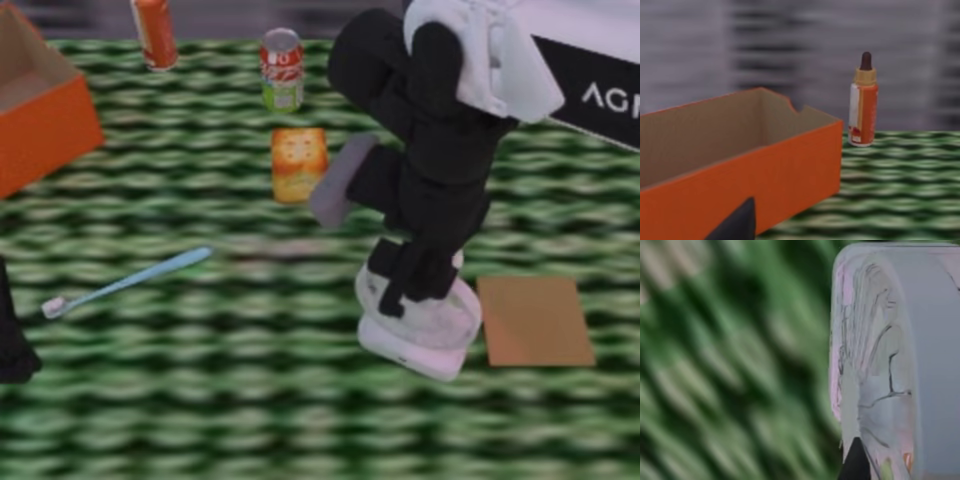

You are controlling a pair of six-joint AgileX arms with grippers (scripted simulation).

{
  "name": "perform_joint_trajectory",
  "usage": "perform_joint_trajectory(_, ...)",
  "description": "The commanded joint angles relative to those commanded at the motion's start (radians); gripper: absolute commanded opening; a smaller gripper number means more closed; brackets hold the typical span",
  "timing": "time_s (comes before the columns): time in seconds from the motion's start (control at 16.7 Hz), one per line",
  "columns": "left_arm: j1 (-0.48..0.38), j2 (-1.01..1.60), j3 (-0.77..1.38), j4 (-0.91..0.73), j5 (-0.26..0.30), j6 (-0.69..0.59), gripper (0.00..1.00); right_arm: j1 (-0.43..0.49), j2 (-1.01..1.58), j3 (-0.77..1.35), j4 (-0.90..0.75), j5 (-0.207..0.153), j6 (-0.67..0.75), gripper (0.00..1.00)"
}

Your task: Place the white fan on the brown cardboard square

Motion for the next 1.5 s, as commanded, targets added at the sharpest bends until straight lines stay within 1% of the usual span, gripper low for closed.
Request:
perform_joint_trajectory(0.54,0.0,0.0,0.0,0.0,0.0,0.0,1.0,-0.002,-0.006,0.005,-0.004,-0.001,0.001,0.0)
perform_joint_trajectory(1.02,0.0,0.0,0.0,0.0,0.0,0.0,1.0,0.005,0.006,0.216,-0.203,-0.001,0.0,0.0)
perform_joint_trajectory(1.32,0.0,0.0,0.0,0.0,0.0,0.0,1.0,0.0,0.003,0.214,-0.201,-0.001,-0.001,0.0)
perform_joint_trajectory(1.5,0.0,0.0,0.0,0.0,0.0,0.0,1.0,-0.026,-0.015,0.183,-0.196,-0.002,-0.068,0.0)
